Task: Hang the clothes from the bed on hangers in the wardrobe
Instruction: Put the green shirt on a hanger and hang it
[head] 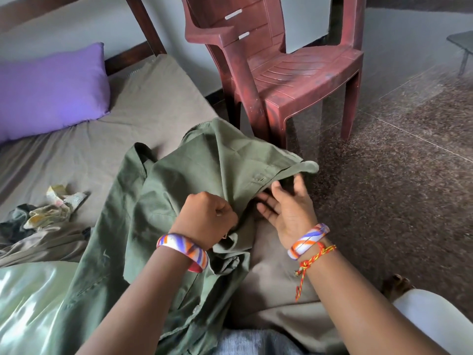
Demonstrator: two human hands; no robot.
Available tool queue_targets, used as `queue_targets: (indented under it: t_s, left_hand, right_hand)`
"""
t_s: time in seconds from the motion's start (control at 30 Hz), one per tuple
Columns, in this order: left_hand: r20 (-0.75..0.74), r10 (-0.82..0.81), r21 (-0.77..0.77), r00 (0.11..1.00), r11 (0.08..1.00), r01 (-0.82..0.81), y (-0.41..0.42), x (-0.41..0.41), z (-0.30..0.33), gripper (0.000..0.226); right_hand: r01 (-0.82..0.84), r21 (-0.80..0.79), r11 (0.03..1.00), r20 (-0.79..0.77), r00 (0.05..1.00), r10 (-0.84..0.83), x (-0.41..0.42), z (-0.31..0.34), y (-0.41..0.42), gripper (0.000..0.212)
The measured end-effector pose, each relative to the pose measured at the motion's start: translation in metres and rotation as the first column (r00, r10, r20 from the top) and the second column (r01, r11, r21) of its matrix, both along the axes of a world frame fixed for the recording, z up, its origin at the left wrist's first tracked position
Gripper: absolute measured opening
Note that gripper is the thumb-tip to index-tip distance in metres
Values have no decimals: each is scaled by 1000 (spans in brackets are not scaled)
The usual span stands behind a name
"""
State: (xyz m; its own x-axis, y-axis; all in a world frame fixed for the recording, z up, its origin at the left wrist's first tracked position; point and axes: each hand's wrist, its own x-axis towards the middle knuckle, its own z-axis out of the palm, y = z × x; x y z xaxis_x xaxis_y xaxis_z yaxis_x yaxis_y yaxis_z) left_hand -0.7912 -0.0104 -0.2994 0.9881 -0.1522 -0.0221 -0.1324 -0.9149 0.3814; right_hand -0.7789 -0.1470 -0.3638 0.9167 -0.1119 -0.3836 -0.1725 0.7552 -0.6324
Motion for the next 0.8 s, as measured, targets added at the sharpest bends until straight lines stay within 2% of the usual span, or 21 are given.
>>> queue_targets:
  t_s: [0.07,0.13,0.2,0.23,0.27,0.3,0.33,0.37,0.47,0.53,0.57,0.6,0.67,0.73,0.77,0.8]
  left_hand:
    - [16,-35,7,999,999,35,-8,6,3,26]
    - [138,-75,-48,988,995,82,-18,12,3,46]
    - [151,37,-274,988,962,6,-24,20,0,55]
    - [89,137,-440,987,894,-84,-23,25,-4,51]
    - [-23,244,-620,969,758,-206,-20,28,-8,40]
    - [-173,331,-746,927,570,-343,-16,29,-14,25]
    - [-318,388,-802,865,376,-464,-8,27,-23,11]
    - [-413,438,-802,799,242,-547,0,23,-29,7]
    - [-534,484,-782,693,28,-622,21,8,-48,9]
    - [-578,434,-794,691,-105,-598,21,6,-48,12]
    - [-563,428,-809,707,-113,-576,19,8,-45,17]
    - [-528,442,-825,725,-64,-562,17,11,-42,21]
    - [-411,475,-835,778,147,-530,14,21,-39,29]
    - [-272,466,-765,842,427,-483,13,33,-36,30]
    - [-225,451,-722,864,518,-459,13,39,-34,23]
    - [-210,444,-698,871,556,-452,13,44,-33,16]
  right_hand:
    - [0,-84,996,42,999,3,4,4,-5,63]
    - [26,-225,974,129,992,3,14,10,-4,62]
    - [19,-459,888,243,964,105,28,19,3,57]
    - [-48,-582,812,253,938,237,34,25,9,55]
    - [-157,-671,724,217,893,395,41,32,16,55]
    - [-268,-708,653,168,834,525,48,36,21,54]
    - [-357,-696,623,136,786,603,54,38,23,54]
    - [-414,-657,630,109,775,623,56,39,24,53]
    - [-416,-522,745,38,861,507,51,26,24,50]
    - [-357,-511,782,23,904,427,45,9,26,50]
    - [-324,-528,785,30,917,399,43,3,28,50]
    - [-301,-554,776,38,922,384,41,-1,30,50]
    - [-272,-611,743,66,918,391,40,-5,33,49]
    - [-261,-677,688,84,902,424,40,-3,32,46]
    - [-236,-750,618,84,893,443,40,-3,30,43]
    - [-189,-852,489,65,888,455,40,-3,27,40]
